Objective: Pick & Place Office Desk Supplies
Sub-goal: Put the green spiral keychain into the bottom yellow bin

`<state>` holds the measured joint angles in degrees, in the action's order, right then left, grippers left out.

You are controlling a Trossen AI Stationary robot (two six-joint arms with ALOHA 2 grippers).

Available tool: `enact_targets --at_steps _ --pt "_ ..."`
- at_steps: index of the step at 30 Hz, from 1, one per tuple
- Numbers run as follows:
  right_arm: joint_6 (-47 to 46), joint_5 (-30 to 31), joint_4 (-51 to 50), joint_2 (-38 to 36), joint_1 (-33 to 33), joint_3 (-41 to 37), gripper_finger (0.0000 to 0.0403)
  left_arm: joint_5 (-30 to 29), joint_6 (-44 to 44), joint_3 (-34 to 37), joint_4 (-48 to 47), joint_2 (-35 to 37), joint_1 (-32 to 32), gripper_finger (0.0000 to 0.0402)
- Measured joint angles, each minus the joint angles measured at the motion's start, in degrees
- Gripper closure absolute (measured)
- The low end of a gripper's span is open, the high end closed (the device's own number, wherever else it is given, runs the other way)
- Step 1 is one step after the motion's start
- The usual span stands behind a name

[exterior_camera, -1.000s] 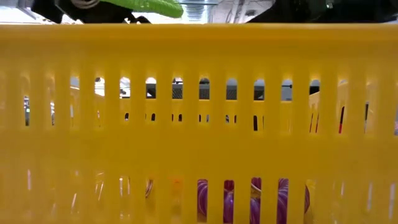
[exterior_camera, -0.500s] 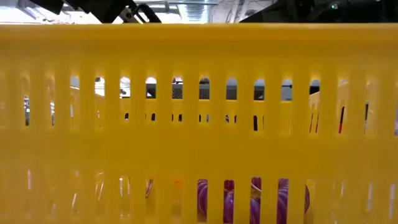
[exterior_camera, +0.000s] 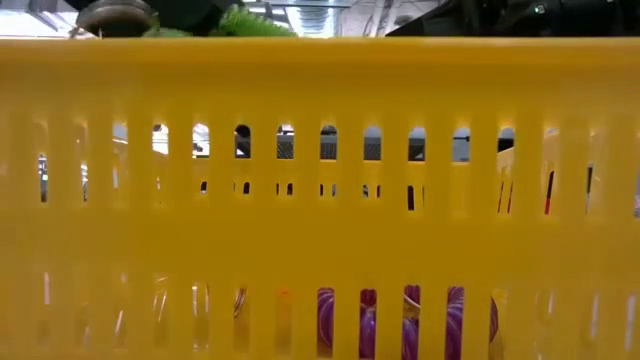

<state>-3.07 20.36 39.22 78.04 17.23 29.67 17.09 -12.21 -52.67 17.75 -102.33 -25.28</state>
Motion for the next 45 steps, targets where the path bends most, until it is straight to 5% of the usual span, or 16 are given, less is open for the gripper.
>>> enact_targets --at_steps 45 --pt "-1.03 -0.83 -1.31 0.00 0.00 0.02 0.0178 2.90 1.19 -8.24 -9.29 -3.60 2.55 0.0395"
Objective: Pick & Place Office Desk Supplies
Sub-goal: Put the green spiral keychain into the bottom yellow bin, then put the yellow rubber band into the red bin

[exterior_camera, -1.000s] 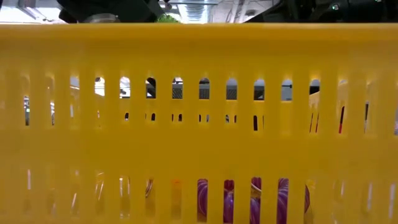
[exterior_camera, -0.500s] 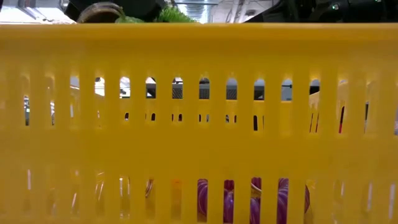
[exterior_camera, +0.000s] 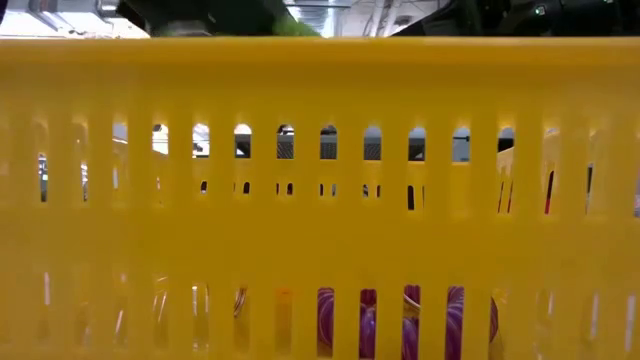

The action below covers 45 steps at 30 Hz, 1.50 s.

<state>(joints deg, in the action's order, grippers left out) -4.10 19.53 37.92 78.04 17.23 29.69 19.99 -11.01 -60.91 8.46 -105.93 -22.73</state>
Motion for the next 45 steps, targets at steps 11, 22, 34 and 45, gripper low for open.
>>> enact_targets --at_steps 11,22,34,45 --pt "-0.02 -0.01 -1.05 0.02 0.04 0.00 0.0178 0.35 0.07 -4.87 -3.87 -5.68 0.02 0.0395" --pt "0.00 0.00 -1.61 0.02 -0.02 0.00 0.0178 -0.09 -1.87 -4.87 -4.75 -5.40 1.60 0.0334" --pt "0.00 0.00 -1.61 0.02 -0.01 0.00 0.0178 -0.04 -3.21 -4.79 -4.80 -3.73 1.80 0.0178" --pt "-0.02 0.00 -1.47 0.02 0.04 0.00 0.0178 -0.54 -0.58 -4.78 -8.14 6.29 2.01 0.0167"
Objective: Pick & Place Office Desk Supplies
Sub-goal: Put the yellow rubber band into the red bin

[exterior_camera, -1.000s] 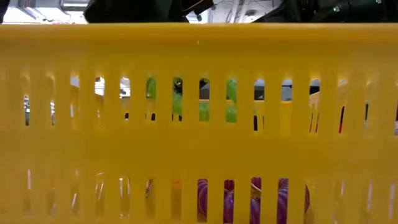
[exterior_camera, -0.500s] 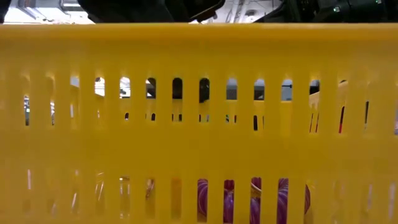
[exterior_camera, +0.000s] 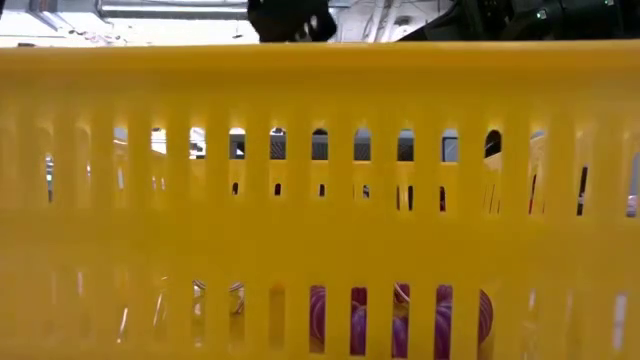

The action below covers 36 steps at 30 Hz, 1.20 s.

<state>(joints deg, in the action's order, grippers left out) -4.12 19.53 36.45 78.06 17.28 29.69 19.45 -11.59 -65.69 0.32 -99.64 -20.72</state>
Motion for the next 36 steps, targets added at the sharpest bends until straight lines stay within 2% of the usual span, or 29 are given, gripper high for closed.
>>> enact_targets --at_steps 4,9,14,18,20,25,29,33,36 --pt "-0.01 0.00 0.00 0.00 0.00 0.00 0.0178 -0.09 2.73 1.08 -0.79 3.27 0.01 0.0171" --pt "0.00 0.01 0.00 0.00 0.35 0.00 0.0178 -0.24 3.83 6.35 -1.27 8.17 0.01 0.0178" --pt "0.00 0.00 0.00 0.00 0.83 0.00 0.0178 -2.65 -4.53 12.40 -1.16 12.82 -0.26 0.0185" --pt "0.03 0.00 -0.02 0.00 1.07 0.00 0.0178 -2.87 -10.09 16.82 -5.98 17.36 -0.31 0.0186" --pt "0.04 0.00 -0.09 0.00 1.01 0.00 0.0178 -5.50 -11.18 18.77 -9.60 19.83 -0.32 0.0186" --pt "0.06 0.00 -0.09 0.00 0.98 0.00 0.0178 -17.08 -10.12 21.18 -20.02 23.99 0.34 0.0192" --pt "0.09 0.00 -0.08 0.00 0.98 0.00 0.0178 -23.94 -9.71 21.59 -23.00 25.07 2.79 0.0198" --pt "0.06 0.00 -0.08 0.00 0.98 0.00 0.0178 -23.70 -7.87 21.59 -24.26 22.58 6.12 0.0204" --pt "0.04 0.00 -0.09 0.00 0.98 0.00 0.0178 -21.01 -5.69 21.59 -25.22 19.30 8.07 0.0206"
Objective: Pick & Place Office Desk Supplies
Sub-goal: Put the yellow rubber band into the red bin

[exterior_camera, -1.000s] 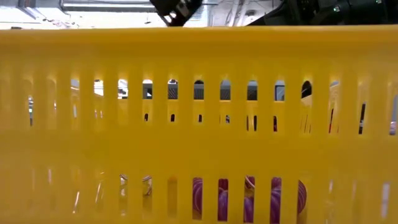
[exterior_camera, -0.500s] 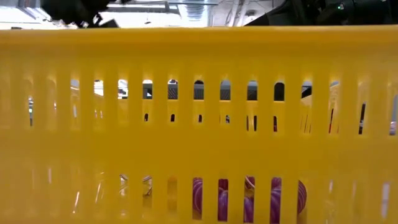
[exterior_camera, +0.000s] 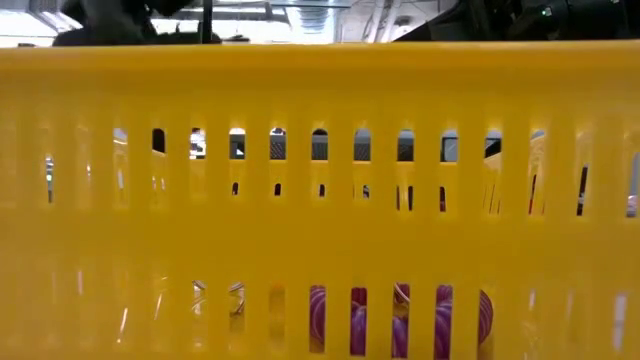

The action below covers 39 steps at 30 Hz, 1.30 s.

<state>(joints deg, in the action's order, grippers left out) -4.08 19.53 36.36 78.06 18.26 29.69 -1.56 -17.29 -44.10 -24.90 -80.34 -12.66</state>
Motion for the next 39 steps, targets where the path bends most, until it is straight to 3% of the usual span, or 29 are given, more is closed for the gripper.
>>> enact_targets --at_steps 3,14,39 --pt "0.00 0.00 -0.09 0.00 0.00 0.00 0.0178 1.98 2.08 0.00 0.04 -3.12 0.93 0.0207" --pt "0.02 0.00 -0.17 0.00 0.00 0.00 0.0178 0.34 5.09 0.00 0.45 -10.14 2.47 0.0207" --pt "0.15 0.02 -0.17 0.00 0.00 0.00 0.0178 -0.41 6.46 0.00 2.91 -10.73 4.64 0.0207"
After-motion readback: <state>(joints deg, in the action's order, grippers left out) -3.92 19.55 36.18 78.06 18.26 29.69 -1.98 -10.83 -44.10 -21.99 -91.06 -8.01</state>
